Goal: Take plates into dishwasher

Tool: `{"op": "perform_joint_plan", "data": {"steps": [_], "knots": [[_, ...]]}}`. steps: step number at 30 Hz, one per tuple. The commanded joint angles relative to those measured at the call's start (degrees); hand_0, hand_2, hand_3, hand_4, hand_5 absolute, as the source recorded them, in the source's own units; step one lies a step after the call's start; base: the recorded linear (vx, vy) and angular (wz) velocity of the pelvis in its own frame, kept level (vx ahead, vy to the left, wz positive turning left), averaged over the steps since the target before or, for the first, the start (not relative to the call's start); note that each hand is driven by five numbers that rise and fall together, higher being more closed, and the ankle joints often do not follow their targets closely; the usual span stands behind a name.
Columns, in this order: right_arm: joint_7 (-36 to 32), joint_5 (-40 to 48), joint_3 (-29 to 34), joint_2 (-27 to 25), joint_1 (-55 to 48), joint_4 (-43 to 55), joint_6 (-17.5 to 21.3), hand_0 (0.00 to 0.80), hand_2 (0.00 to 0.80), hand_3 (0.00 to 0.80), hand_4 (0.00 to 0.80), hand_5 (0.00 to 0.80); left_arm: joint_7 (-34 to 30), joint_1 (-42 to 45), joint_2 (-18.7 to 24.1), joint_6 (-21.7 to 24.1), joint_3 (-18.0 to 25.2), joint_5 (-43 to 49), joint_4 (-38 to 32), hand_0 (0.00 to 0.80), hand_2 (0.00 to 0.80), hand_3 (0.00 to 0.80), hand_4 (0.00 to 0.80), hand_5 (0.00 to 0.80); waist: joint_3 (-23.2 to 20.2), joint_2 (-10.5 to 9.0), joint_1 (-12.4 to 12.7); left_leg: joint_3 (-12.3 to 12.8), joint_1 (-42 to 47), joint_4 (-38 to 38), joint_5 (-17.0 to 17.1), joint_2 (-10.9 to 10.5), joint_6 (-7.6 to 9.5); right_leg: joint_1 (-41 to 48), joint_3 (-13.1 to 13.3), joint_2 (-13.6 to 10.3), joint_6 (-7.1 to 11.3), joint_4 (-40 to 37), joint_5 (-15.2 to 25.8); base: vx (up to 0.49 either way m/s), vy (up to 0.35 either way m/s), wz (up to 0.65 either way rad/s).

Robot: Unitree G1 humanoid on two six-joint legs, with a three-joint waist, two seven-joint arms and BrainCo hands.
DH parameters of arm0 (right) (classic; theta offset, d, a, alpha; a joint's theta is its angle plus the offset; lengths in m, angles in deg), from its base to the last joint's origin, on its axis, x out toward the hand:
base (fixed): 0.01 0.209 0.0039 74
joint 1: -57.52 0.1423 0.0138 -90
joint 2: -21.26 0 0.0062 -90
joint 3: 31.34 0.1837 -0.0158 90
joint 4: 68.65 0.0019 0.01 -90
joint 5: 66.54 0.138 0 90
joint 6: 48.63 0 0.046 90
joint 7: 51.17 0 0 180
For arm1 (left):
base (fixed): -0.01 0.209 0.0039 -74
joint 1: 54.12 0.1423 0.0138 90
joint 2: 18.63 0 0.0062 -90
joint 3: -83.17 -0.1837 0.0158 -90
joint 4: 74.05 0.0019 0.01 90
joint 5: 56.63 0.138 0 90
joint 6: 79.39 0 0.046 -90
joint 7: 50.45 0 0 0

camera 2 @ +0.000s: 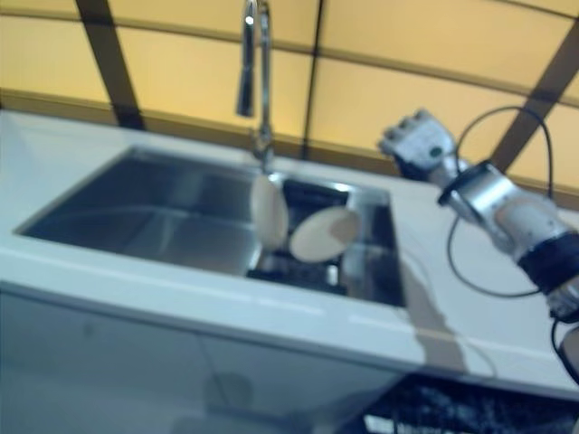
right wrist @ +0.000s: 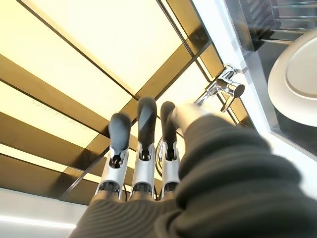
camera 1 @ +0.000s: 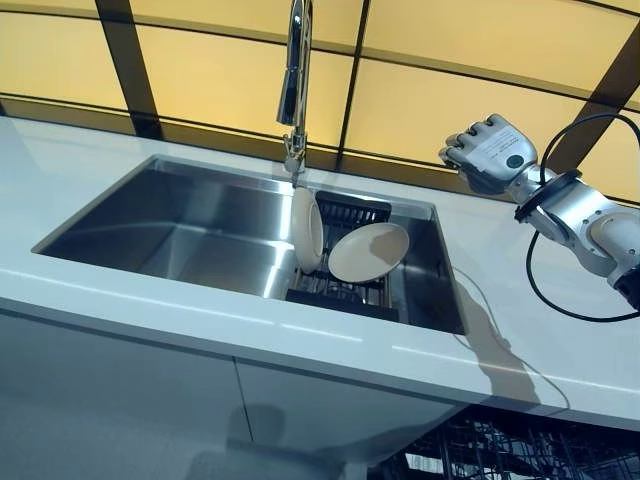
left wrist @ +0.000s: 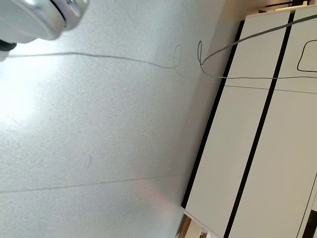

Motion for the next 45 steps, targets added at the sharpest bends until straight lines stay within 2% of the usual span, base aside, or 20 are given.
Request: {"op": "perform_joint_plan", "data": {"steps": [1, 9, 22, 45], "knots": [[1.21, 0.47, -1.05, 0.1, 2.28, -0.88, 0.57, 0.0, 0.0, 0.0, 0.0, 0.0, -0.14, -0.71, 0.3, 0.56, -0.92, 1.09, 1.66, 0.0, 0.0, 0.0, 0.0, 0.0, -0.3, -2.01, 0.32, 2.89, 2.47, -0.22, -5.86, -0.78, 1.0, -0.42, 0.41, -2.62, 4.56, -0.14, 0.55, -0.034, 0.012, 0.0], [-0.51, -1.26, -2.8, 1.76, 2.37, 0.86, -0.98, 0.0, 0.0, 0.0, 0.0, 0.0, 0.23, -2.24, 0.41, 1.84, -1.16, -0.77, 1.12, 0.0, 0.0, 0.0, 0.0, 0.0, 3.0, -1.31, 0.78, 2.43, -0.68, -0.22, -5.02, -0.82, 1.12, -3.34, 0.11, -2.82, 4.5, -0.14, 1.19, -0.086, -0.004, 0.01], [-0.33, -2.47, -2.59, 4.0, -0.42, -0.58, -0.72, 0.0, 0.0, 0.0, 0.0, 0.0, -0.36, -3.53, -0.14, 2.69, -1.92, -2.76, 1.0, 0.0, 0.0, 0.0, 0.0, 0.0, 5.47, 0.21, 0.61, 3.12, -2.33, -0.22, -4.43, -0.9, 1.19, -5.34, -0.17, -3.37, 4.42, -0.14, 1.94, -0.021, 0.008, 0.02], [-0.11, -4.45, -1.08, 5.32, -2.37, -0.38, -1.28, 0.0, 0.0, 0.0, 0.0, 0.0, -1.09, -3.98, -0.57, 3.34, -2.44, -3.63, 0.75, 0.0, 0.0, 0.0, 0.0, 0.0, 7.84, 0.94, 0.63, 3.54, -3.71, -0.22, -3.8, -1.03, 1.09, -6.84, -0.38, -3.42, 4.4, -0.14, 2.42, -0.003, 0.0, 0.0]]}}
